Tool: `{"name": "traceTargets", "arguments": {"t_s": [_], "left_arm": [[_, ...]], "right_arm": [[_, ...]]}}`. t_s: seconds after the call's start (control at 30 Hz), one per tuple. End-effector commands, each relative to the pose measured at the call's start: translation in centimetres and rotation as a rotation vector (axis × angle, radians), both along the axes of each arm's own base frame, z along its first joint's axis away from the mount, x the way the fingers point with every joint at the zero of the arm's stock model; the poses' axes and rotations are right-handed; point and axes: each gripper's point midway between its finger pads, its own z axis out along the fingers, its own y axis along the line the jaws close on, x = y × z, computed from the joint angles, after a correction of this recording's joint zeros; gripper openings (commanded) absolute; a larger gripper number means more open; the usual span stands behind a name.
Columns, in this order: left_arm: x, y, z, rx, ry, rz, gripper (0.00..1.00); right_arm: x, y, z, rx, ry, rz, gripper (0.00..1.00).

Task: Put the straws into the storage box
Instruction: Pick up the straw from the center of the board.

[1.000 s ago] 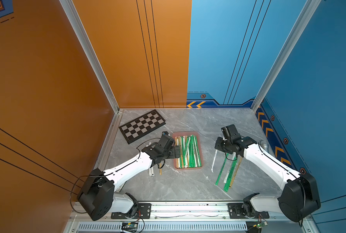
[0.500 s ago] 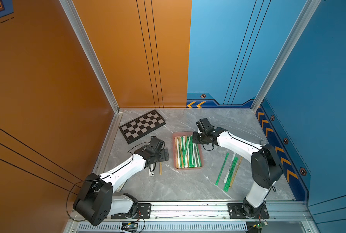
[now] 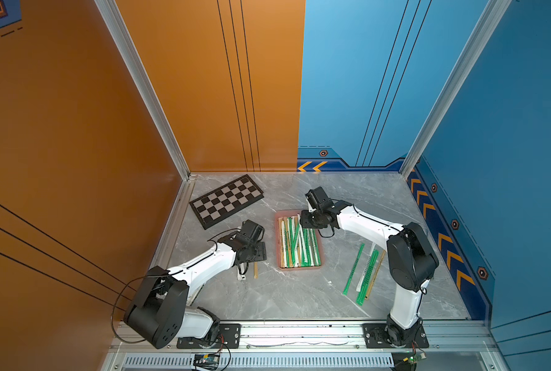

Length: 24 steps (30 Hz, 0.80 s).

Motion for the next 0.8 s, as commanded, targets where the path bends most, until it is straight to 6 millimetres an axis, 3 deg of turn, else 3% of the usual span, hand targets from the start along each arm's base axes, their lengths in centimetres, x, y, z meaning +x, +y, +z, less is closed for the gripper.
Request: {"name": "traceTargets", "arguments": {"t_s": [0.0,0.17,0.47,0.63,0.77], "left_arm": [[0.0,0.0,-0.3,0.040,0.025,-0.020,0.68],[0.0,0.0,-1.1,0.070,0.046,-0.029,0.61],[0.2,0.3,-1.9,0.170,0.067,-0.057,0.58],[0.1,0.3,-2.7,0.197,0.090,-0.063,0.48],[0.0,0.3,-3.5,0.205,0.113,-0.066,0.33]], "right_arm": [[-1.2,-1.6,2.5,-0.018,-0.038,-0.015,0.44],[-2.4,-5.0,2.6,-0.057,-0.047,-0.081,0.46],[-4.2,-11.9,0.9,-0.129,-0.008,-0.219,0.46],[-5.6,-15.8,0.0,-0.168,0.034,-0.309,0.46],[-6.9,-18.4,-0.4,-0.180,0.048,-0.368,0.46]]}}
